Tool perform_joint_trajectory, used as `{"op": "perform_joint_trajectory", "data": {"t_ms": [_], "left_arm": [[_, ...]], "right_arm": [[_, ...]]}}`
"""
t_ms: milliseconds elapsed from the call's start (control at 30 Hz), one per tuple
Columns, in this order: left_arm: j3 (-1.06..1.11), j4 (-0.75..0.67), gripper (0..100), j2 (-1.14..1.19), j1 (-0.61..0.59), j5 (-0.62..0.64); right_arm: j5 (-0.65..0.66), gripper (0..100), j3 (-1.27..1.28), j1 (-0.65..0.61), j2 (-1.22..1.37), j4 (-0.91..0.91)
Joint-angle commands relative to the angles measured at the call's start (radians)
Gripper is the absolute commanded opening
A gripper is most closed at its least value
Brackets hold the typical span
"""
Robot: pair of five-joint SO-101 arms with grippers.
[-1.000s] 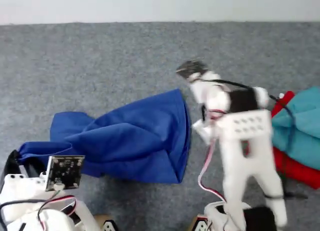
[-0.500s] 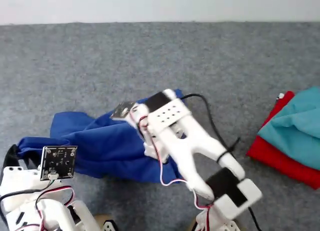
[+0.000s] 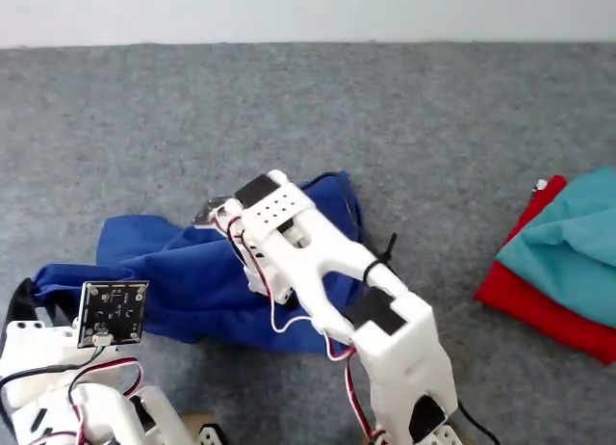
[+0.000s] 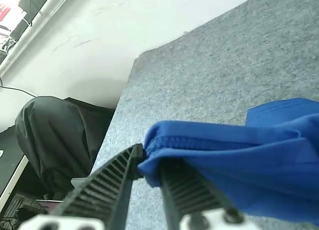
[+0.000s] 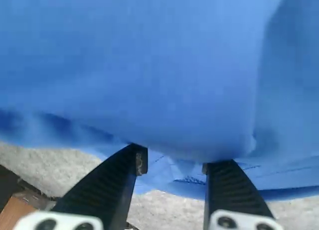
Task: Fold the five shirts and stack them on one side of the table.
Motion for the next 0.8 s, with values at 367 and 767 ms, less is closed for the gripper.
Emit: {"op": "perform_joint_trajectory", "data": {"t_ms": [367,767], "left_arm": [[0.002,-0.018,2,-0.006,-0.008,0.009],[0.002,-0.020,2,-0.006,-0.009,0.009]], "right_arm": [[-0.038,11.2,-0.077,-0.013,0.035,0.122],[-0.061,18.7,0.109,-0.027,-0.213,0.122]]}}
